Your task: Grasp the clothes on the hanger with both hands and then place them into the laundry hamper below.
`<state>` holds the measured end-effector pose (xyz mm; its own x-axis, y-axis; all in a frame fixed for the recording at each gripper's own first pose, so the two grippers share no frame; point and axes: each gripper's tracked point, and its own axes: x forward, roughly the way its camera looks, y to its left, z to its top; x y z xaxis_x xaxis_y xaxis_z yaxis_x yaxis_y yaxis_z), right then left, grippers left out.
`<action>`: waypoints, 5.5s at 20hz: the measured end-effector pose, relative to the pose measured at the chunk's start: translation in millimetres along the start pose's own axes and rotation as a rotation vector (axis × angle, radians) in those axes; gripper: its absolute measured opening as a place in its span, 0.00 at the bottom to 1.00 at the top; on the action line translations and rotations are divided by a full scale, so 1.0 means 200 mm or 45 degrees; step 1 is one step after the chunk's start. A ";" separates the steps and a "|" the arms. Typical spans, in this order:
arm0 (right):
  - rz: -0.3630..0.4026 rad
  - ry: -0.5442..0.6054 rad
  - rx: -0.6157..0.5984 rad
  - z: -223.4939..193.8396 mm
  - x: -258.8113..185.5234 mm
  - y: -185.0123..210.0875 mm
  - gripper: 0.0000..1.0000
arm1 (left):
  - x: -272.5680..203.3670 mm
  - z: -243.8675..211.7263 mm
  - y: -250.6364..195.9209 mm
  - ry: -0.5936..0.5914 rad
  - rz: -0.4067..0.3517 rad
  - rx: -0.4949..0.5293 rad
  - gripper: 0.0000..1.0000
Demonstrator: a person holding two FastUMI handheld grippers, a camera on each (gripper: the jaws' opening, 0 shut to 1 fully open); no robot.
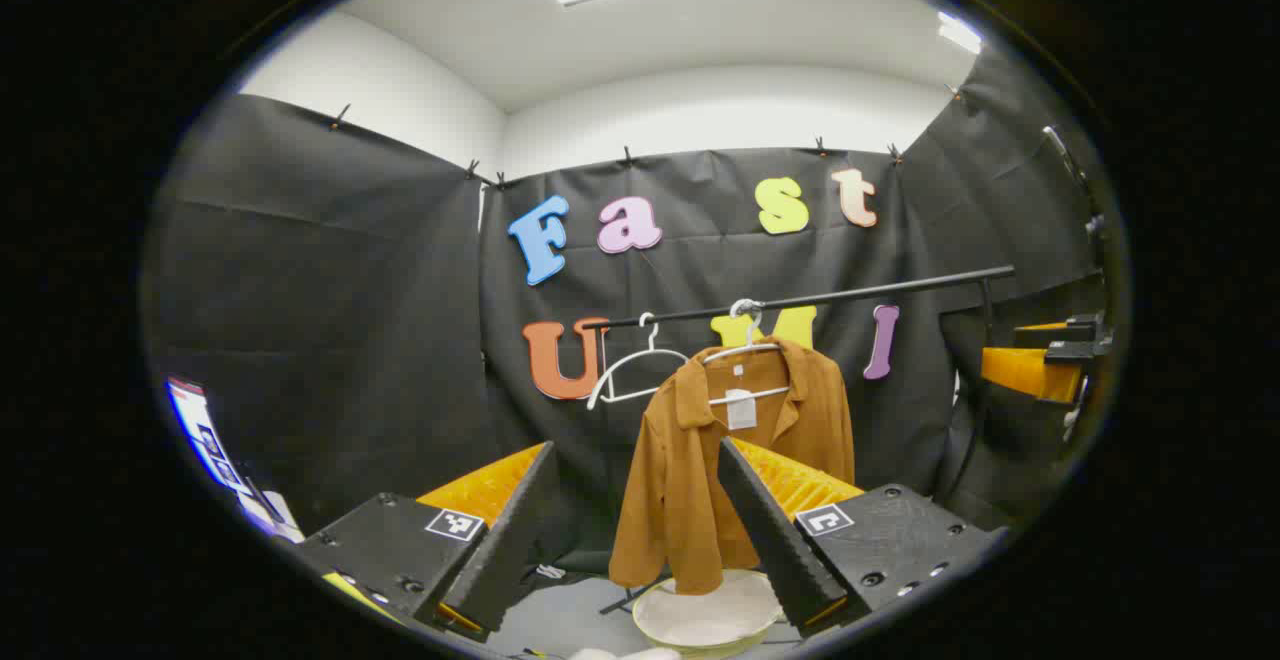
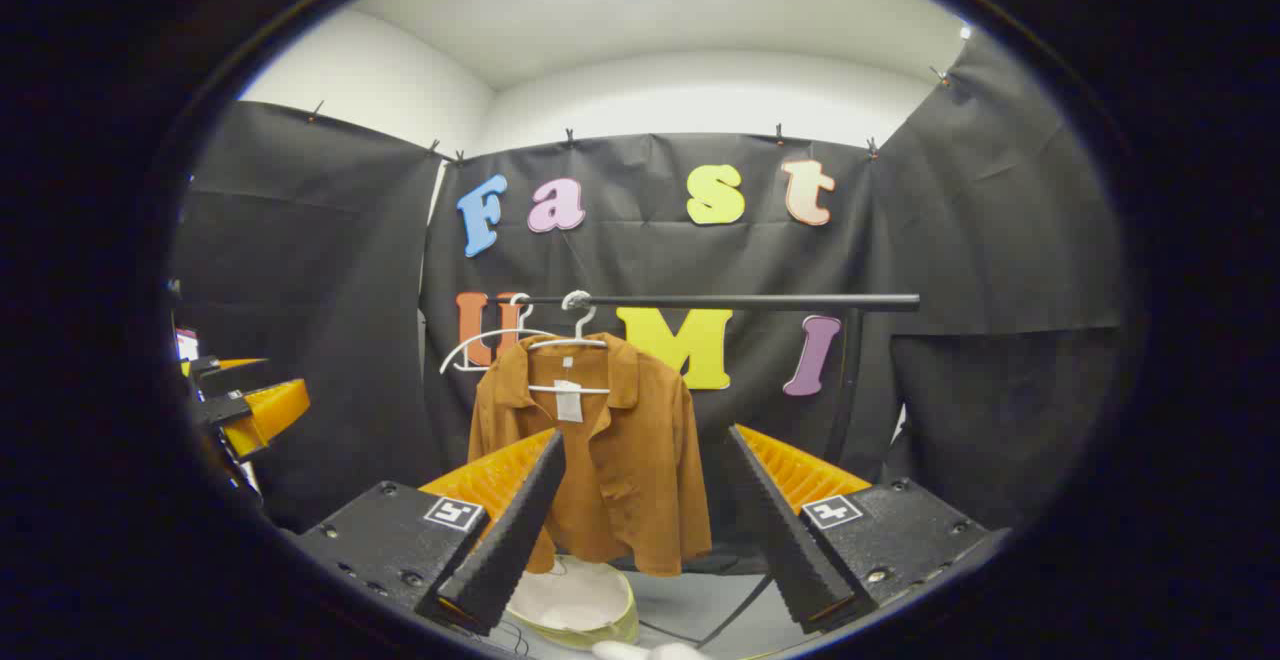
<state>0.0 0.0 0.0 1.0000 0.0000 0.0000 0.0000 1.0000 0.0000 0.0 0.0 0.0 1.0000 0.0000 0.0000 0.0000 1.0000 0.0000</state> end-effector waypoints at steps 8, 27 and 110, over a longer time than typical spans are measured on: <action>-0.035 0.011 -0.014 -0.03 -0.01 -0.04 1.00 | 0.01 -0.01 0.01 0.004 0.021 0.029 0.99; 0.083 0.046 -0.078 -0.27 0.71 -0.04 1.00 | 0.80 -0.19 -0.42 -0.081 -0.122 -0.014 0.99; 0.203 -0.036 0.408 -0.12 2.44 -0.55 0.04 | 2.06 -0.48 -0.01 0.322 -0.075 -0.217 0.00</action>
<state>487.8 -109.0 -23.3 0.9870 0.1519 0.0530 -0.1608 0.9366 0.3112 412.9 -1.6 -95.7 0.9666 -0.0790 -0.2436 0.0364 0.9839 -0.1747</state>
